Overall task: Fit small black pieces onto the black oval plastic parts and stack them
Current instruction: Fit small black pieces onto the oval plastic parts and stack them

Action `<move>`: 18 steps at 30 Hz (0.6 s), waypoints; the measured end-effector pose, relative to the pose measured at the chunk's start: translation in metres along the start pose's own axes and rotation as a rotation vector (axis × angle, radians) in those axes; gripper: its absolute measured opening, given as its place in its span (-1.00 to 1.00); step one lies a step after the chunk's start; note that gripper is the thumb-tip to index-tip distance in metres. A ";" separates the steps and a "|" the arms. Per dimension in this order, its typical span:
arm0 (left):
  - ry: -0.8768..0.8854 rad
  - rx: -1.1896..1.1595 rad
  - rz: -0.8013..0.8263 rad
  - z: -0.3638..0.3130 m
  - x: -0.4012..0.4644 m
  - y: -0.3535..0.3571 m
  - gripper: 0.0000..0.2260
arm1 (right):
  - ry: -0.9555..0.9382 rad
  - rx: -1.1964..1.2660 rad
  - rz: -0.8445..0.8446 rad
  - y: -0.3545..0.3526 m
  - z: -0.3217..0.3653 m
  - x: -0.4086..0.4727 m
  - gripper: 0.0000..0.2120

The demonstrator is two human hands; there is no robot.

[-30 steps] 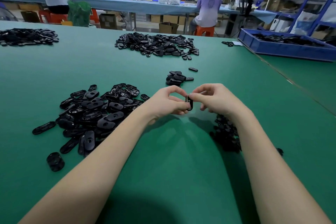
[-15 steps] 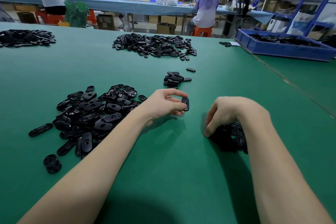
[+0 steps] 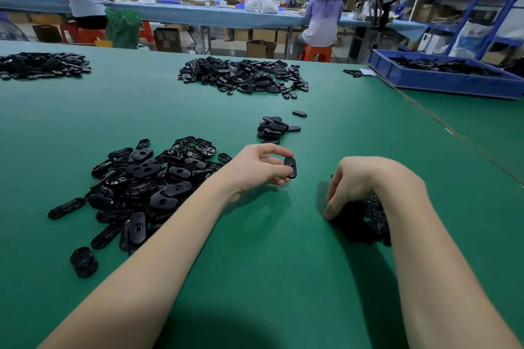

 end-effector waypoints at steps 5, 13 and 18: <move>-0.013 -0.008 -0.001 0.001 -0.001 0.001 -0.76 | -0.030 0.002 -0.065 -0.006 0.003 -0.002 -0.77; -0.006 -0.032 -0.047 0.003 -0.001 -0.006 -0.76 | -0.237 0.751 -0.239 -0.038 0.012 -0.005 -0.96; 0.023 -0.028 -0.058 -0.001 -0.001 -0.009 -0.72 | -0.306 0.957 -0.176 -0.033 0.020 -0.002 -0.91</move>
Point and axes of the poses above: each hand's wrist, its own x-axis towards the middle knuckle, its own y-axis out of the palm, z = x × y, the point moved 10 cm from there along x, towards the middle knuckle, and after that the axes turned 15 degrees about y, right-handed, at the moved point
